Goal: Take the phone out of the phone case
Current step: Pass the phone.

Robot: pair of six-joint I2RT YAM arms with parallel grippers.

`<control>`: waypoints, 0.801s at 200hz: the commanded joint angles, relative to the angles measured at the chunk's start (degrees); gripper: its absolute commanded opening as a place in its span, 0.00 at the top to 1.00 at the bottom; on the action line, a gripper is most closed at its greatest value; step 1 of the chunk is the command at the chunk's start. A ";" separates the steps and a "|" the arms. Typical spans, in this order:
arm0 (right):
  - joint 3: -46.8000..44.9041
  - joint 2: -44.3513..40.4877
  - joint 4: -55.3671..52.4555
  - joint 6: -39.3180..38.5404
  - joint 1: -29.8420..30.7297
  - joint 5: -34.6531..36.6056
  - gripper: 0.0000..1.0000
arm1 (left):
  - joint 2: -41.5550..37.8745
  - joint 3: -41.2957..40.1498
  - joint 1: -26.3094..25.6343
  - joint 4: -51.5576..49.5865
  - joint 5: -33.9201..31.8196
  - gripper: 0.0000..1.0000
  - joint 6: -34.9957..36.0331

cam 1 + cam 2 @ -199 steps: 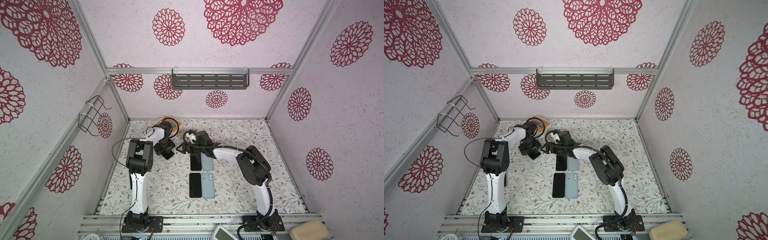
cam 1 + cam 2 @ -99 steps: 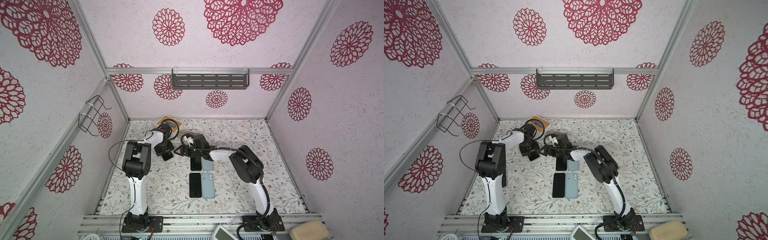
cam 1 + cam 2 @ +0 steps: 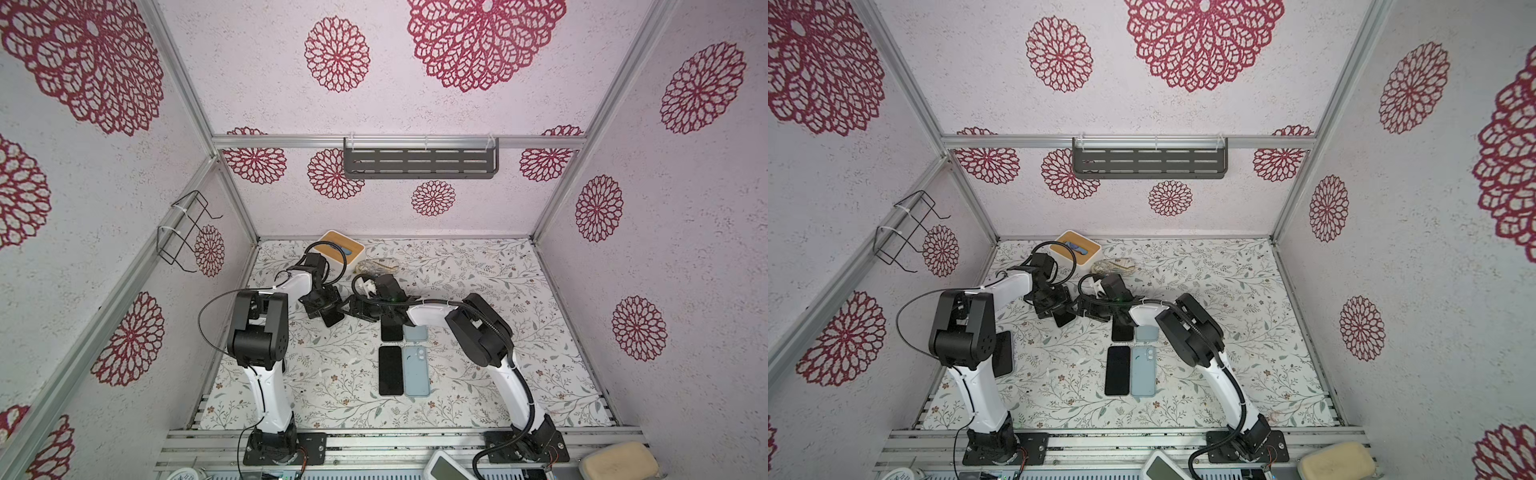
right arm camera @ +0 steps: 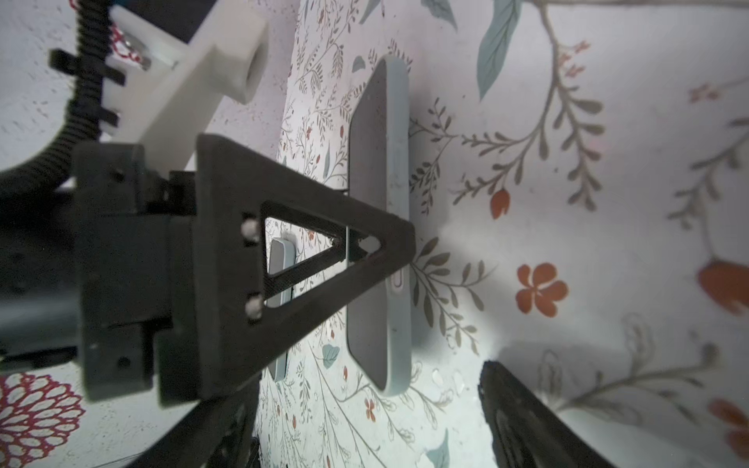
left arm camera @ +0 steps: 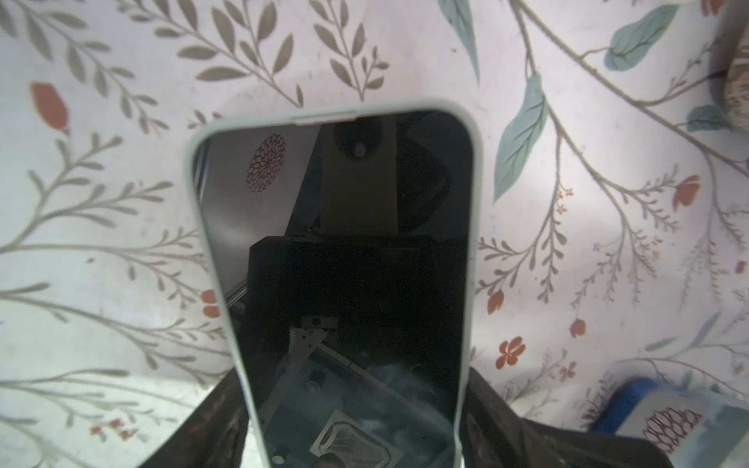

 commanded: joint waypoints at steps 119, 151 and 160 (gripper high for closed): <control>6.32 5.16 -0.39 4.42 1.53 4.14 0.68 | -4.55 -7.50 0.21 2.57 11.65 0.59 2.56; 3.69 0.41 -0.70 2.69 1.08 5.18 0.93 | -9.07 -9.91 -0.15 3.25 11.12 0.59 2.54; 2.26 -1.44 -0.32 2.33 0.95 5.18 0.98 | -11.73 -10.77 -0.24 3.77 10.65 0.52 2.15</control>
